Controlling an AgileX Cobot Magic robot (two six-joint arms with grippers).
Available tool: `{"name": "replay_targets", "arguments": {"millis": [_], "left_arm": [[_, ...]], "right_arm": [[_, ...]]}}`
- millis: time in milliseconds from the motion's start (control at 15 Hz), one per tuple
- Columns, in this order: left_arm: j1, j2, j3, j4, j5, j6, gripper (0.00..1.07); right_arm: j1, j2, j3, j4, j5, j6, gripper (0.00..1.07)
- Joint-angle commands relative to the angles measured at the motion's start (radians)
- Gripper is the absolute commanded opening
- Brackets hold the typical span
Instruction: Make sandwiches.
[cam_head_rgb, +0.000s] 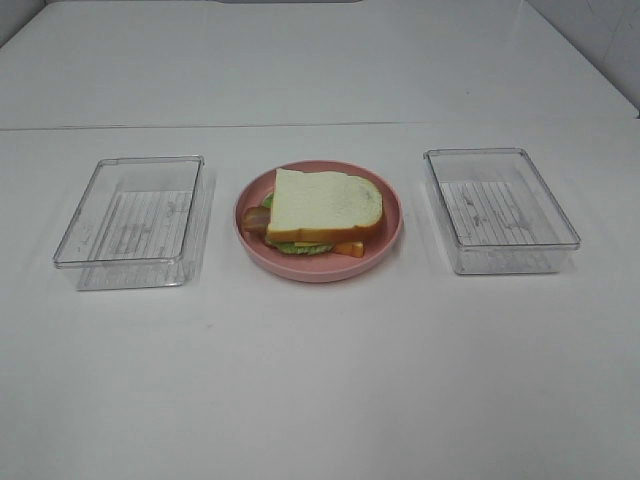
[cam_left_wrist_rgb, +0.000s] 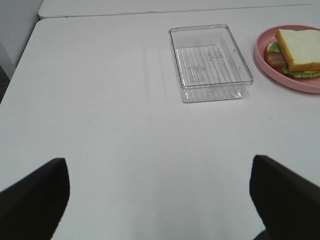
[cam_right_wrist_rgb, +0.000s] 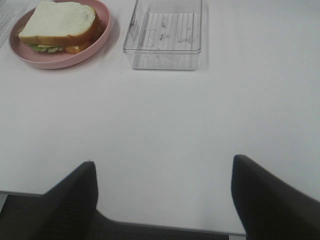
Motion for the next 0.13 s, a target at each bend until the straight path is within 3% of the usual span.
{"name": "replay_targets", "arguments": {"millis": [67,133], "left_arm": [[0.000,-0.012,0.001,-0.004,-0.003,0.002,0.89],[0.000,-0.012,0.001,-0.004,-0.003,0.002,0.89]], "right_arm": [[-0.003,-0.033,0.005,0.000,-0.008,-0.007,0.73],[-0.003,-0.033,0.005,0.000,-0.008,-0.007,0.73]]}}
